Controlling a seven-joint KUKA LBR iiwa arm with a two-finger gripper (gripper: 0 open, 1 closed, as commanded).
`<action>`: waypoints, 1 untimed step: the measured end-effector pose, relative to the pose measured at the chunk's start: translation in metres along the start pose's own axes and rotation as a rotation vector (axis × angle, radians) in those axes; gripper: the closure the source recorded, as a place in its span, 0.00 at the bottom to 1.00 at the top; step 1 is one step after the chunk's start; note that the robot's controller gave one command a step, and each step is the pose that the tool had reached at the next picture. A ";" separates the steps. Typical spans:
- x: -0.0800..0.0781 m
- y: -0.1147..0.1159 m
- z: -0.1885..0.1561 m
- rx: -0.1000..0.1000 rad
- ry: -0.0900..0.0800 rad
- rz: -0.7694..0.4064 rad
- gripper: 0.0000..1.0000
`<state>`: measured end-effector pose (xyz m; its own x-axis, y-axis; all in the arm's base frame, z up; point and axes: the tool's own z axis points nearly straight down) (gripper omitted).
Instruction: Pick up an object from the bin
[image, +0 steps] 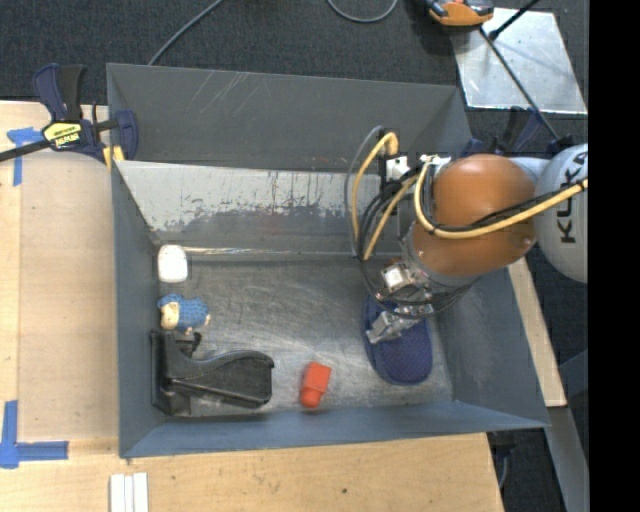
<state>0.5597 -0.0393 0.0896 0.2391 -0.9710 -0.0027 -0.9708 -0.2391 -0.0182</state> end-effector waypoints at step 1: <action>-0.022 0.026 0.005 0.025 0.018 -0.421 1.00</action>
Offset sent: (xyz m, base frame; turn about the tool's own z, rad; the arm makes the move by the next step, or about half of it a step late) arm -0.0452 0.0152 -0.0196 -0.4209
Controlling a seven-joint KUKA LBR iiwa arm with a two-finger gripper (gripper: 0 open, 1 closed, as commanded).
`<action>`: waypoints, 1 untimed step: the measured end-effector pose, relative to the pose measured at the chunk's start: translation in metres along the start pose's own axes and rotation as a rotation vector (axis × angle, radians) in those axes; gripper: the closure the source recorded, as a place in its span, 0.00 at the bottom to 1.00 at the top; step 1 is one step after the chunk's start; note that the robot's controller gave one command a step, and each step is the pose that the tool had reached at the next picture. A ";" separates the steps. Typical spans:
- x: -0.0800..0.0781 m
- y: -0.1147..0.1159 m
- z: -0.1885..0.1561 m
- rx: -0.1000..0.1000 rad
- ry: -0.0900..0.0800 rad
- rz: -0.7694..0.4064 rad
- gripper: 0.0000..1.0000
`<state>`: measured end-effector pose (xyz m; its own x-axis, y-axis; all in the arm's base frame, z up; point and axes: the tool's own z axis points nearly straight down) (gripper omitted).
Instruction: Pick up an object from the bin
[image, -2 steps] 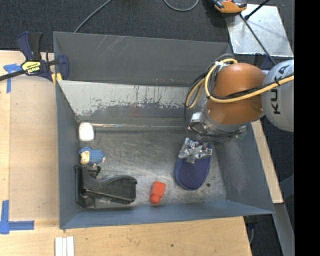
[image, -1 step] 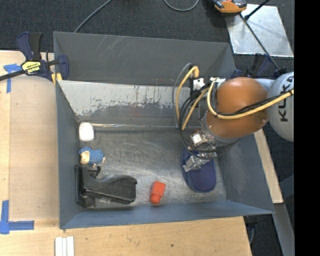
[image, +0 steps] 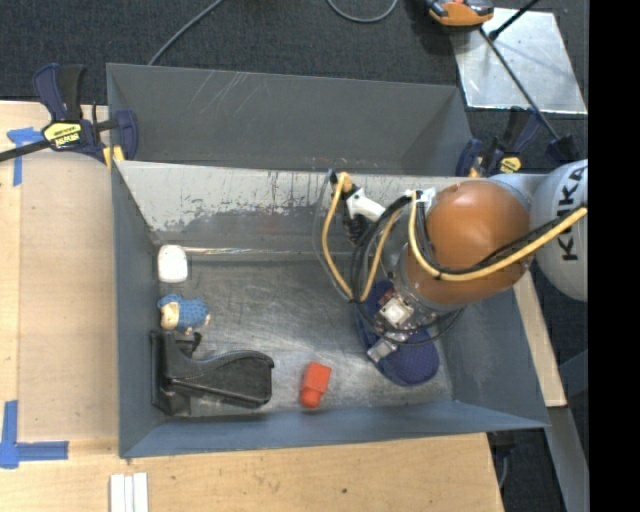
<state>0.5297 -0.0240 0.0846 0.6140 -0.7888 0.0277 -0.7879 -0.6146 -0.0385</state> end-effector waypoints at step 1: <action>0.012 -0.016 -0.110 -0.029 -0.032 -0.350 1.00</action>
Offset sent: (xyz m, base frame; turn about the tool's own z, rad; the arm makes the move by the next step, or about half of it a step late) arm 0.0135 0.0001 0.1081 -0.3558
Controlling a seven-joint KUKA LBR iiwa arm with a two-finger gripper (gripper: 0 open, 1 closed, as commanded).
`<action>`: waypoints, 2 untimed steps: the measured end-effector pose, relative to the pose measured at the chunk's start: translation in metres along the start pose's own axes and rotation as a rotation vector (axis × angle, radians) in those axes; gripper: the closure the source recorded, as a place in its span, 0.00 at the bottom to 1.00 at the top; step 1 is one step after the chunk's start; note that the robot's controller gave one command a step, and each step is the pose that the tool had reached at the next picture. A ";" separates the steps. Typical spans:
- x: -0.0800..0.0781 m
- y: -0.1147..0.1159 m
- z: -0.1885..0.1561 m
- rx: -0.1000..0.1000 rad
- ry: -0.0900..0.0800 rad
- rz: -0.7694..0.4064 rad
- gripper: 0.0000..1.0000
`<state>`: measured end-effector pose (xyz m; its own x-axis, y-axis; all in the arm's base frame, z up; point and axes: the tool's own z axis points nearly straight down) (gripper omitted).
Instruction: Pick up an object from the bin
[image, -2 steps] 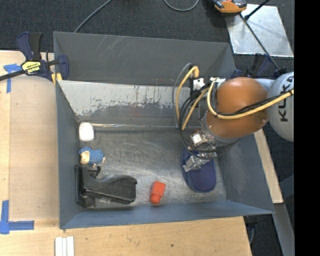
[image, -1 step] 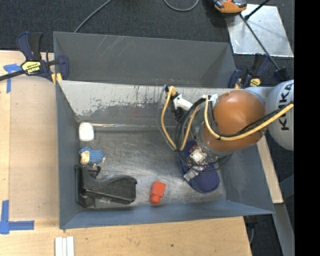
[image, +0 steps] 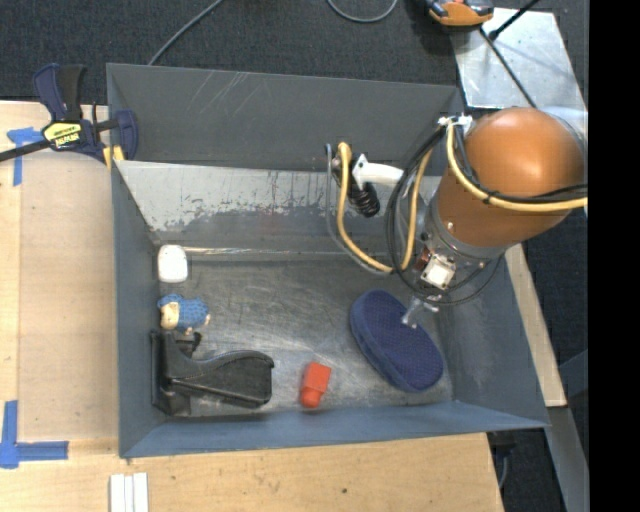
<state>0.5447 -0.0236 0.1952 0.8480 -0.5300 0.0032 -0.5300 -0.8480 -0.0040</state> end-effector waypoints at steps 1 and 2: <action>-0.026 0.046 0.030 -0.007 -0.009 -0.093 1.00; -0.025 0.045 0.029 -0.006 -0.007 -0.092 0.00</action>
Offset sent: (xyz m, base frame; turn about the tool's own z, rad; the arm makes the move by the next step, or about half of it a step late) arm -0.0445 -0.0247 -0.0287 -0.0986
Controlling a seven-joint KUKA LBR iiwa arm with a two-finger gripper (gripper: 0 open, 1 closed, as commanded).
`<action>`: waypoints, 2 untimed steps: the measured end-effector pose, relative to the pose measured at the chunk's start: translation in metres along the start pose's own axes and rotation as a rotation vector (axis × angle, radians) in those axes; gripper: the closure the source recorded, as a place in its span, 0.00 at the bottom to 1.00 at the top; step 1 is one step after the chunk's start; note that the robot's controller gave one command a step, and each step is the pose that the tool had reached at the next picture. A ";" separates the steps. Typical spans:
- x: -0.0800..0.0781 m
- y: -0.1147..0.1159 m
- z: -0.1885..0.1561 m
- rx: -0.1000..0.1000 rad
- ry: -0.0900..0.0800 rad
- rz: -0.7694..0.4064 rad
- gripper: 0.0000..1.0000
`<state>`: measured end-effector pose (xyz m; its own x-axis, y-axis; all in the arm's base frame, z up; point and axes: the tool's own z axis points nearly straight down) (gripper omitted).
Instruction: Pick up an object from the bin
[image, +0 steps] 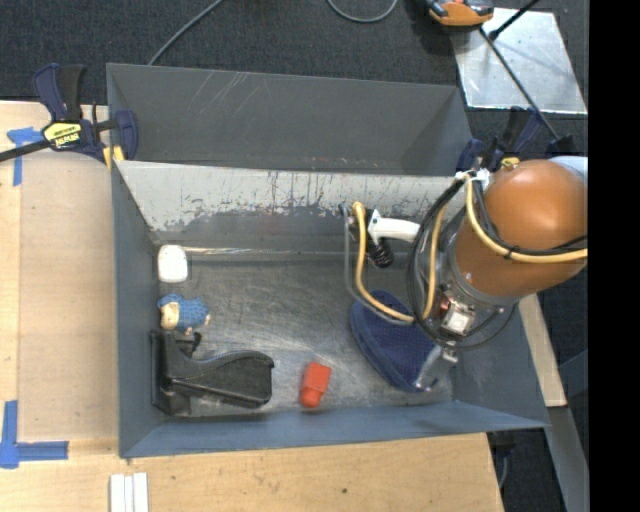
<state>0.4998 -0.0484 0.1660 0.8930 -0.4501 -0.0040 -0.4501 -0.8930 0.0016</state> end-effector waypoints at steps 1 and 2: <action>0.017 -0.008 0.055 0.000 -0.002 -0.086 0.00; 0.011 0.000 0.090 0.004 0.019 -0.260 0.00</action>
Offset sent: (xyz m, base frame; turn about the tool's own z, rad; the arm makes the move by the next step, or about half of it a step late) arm 0.0192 -0.0007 -0.0523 -0.0916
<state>0.5097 -0.0532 0.0755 0.9785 -0.2056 0.0148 -0.2056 -0.9786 -0.0014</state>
